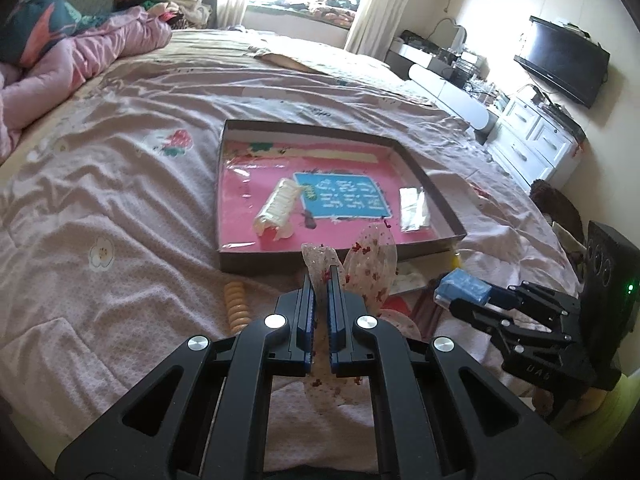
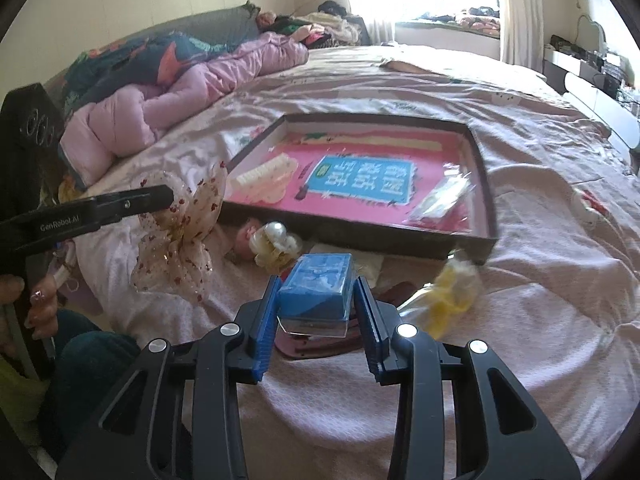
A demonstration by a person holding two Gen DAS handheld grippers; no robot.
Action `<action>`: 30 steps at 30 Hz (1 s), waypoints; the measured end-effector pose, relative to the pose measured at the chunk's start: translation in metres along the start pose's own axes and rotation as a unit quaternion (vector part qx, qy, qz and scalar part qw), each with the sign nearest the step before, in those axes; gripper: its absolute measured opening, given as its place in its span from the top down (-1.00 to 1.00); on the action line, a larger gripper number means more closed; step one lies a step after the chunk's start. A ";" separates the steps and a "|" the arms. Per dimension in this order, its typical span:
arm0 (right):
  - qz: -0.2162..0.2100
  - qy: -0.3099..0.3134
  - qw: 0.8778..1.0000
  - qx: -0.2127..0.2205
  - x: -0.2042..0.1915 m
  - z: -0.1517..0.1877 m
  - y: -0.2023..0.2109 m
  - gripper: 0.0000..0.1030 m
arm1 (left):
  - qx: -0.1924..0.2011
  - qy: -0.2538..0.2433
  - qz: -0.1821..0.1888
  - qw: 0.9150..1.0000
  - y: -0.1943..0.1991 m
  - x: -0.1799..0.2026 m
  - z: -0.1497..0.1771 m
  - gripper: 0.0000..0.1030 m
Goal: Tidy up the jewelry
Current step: 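Grasp the polka-dot bow with the left tool while the right tool grasps the blue package, then carry the bow and blue package into the box and release both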
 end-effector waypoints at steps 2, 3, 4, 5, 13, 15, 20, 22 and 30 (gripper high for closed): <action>0.004 -0.007 1.000 0.008 0.009 0.000 0.009 0.32 | 0.001 -0.008 0.002 1.000 0.000 0.008 -0.004 0.98; 0.007 -0.010 1.000 0.011 0.012 0.000 0.012 0.32 | 0.002 -0.010 0.003 1.000 0.000 0.011 -0.004 0.98; 0.009 -0.013 1.000 0.013 0.017 -0.001 0.015 0.32 | 0.001 -0.014 0.004 1.000 -0.001 0.014 -0.005 0.98; 0.013 -0.018 1.000 0.015 0.022 0.000 0.018 0.32 | 0.000 -0.018 0.005 1.000 -0.002 0.019 -0.007 0.98; 0.037 -0.045 0.998 0.024 0.054 0.005 0.034 0.32 | -0.003 -0.039 0.016 0.999 -0.012 0.043 -0.017 0.98; 0.043 -0.051 0.997 0.026 0.061 0.006 0.036 0.33 | -0.002 -0.044 0.017 0.999 -0.013 0.048 -0.020 0.98; 0.056 -0.062 0.996 0.030 0.073 0.005 0.039 0.33 | 0.004 -0.056 0.026 0.998 -0.017 0.059 -0.030 0.98; 0.058 -0.063 0.996 0.031 0.076 0.003 0.041 0.33 | 0.007 -0.061 0.029 0.998 -0.020 0.064 -0.034 0.98; 0.070 -0.067 0.994 0.042 0.083 -0.010 0.043 0.33 | 0.016 -0.071 0.045 0.996 -0.031 0.076 -0.052 0.98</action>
Point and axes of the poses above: each gripper's, at about its wrist camera, not at the fingertips, and y roughly against the way its jaws point, x to its right, z to its underside, the point moved 4 cm from there along -y, roughly the way its jaws point, and after that the axes turned 2 degrees about z, right-handed, at the moved point
